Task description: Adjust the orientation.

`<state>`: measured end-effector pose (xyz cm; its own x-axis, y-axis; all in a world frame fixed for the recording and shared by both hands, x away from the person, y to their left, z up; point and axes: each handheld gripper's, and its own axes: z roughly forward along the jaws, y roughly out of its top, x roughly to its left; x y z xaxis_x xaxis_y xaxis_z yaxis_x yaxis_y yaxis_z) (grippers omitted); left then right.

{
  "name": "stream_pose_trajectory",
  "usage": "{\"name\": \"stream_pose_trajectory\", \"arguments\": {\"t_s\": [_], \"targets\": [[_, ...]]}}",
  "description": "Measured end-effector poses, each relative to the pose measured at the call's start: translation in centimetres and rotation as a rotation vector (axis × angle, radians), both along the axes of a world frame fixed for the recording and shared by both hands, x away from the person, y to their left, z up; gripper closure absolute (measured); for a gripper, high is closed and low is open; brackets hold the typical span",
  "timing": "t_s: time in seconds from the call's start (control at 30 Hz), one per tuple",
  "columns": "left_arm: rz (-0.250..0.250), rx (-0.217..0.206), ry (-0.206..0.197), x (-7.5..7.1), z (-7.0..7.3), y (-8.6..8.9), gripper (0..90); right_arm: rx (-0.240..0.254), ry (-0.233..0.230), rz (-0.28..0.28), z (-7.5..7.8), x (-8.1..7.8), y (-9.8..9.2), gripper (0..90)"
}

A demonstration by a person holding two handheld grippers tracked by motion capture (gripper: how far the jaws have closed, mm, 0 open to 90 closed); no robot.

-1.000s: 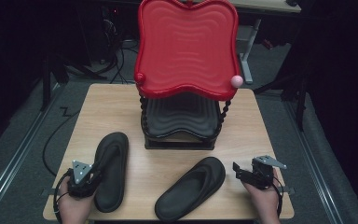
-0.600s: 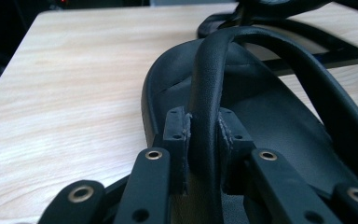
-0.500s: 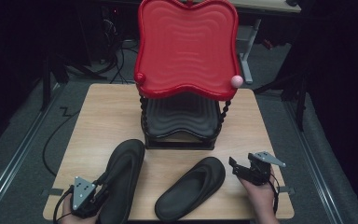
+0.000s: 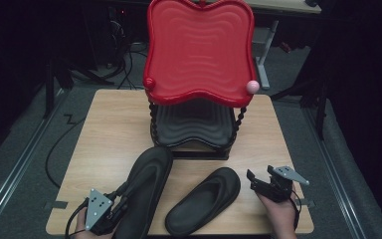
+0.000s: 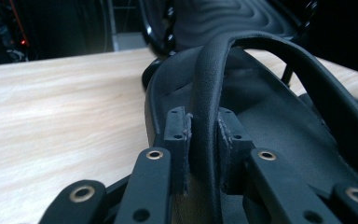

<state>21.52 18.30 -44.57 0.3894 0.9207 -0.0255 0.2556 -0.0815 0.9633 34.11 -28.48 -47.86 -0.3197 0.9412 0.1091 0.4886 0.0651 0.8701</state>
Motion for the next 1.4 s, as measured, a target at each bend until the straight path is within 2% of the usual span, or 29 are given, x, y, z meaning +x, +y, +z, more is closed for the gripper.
{"name": "stream_pose_trajectory", "arguments": {"t_s": [0.1, 0.3, 0.53, 0.6, 0.67, 0.87, 1.0, 1.13, 1.27, 1.33, 1.4], "targets": [[-0.024, -0.005, -0.020, 0.8, 0.5, -0.8, 77.1, -0.019, -0.006, 0.001, -0.1, -0.8, 0.0, 15.8], [-0.038, -0.001, -0.049, 2.1, 1.1, -1.9, 77.2, -0.032, -0.003, 0.005, -0.4, -1.5, 0.2, 15.6], [-0.037, 0.000, -0.086, 3.4, 1.6, -3.6, 77.2, -0.036, -0.047, 0.034, 0.3, -2.7, 1.7, 15.3], [-0.035, 0.009, -0.101, 3.6, 1.8, -4.1, 77.2, -0.010, -0.067, 0.066, 1.0, -3.4, 3.1, 15.3], [-0.029, 0.004, -0.121, 3.9, 2.1, -4.8, 77.2, -0.006, -0.074, 0.078, 1.2, -3.6, 3.6, 15.3], [-0.015, 0.001, -0.154, 4.9, 2.5, -6.4, 77.4, 0.007, -0.150, 0.184, 3.5, -4.7, 7.4, 15.6], [-0.010, -0.003, -0.151, 5.7, 2.4, -7.3, 77.4, 0.027, -0.193, 0.232, 4.8, -4.9, 9.6, 16.3], [0.011, 0.025, -0.166, 6.6, 2.2, -8.6, 77.4, 0.057, -0.234, 0.273, 6.5, -4.7, 11.9, 17.1], [0.017, 0.012, -0.152, 7.0, 2.2, -9.0, 77.3, 0.073, -0.268, 0.296, 7.6, -4.9, 13.0, 18.0], [0.035, 0.023, -0.174, 7.4, 2.4, -9.5, 77.3, 0.092, -0.292, 0.320, 8.4, -5.0, 13.9, 20.4], [0.045, 0.022, -0.177, 7.6, 2.5, -9.7, 77.4, 0.093, -0.299, 0.329, 8.6, -5.1, 14.3, 21.4]]}}
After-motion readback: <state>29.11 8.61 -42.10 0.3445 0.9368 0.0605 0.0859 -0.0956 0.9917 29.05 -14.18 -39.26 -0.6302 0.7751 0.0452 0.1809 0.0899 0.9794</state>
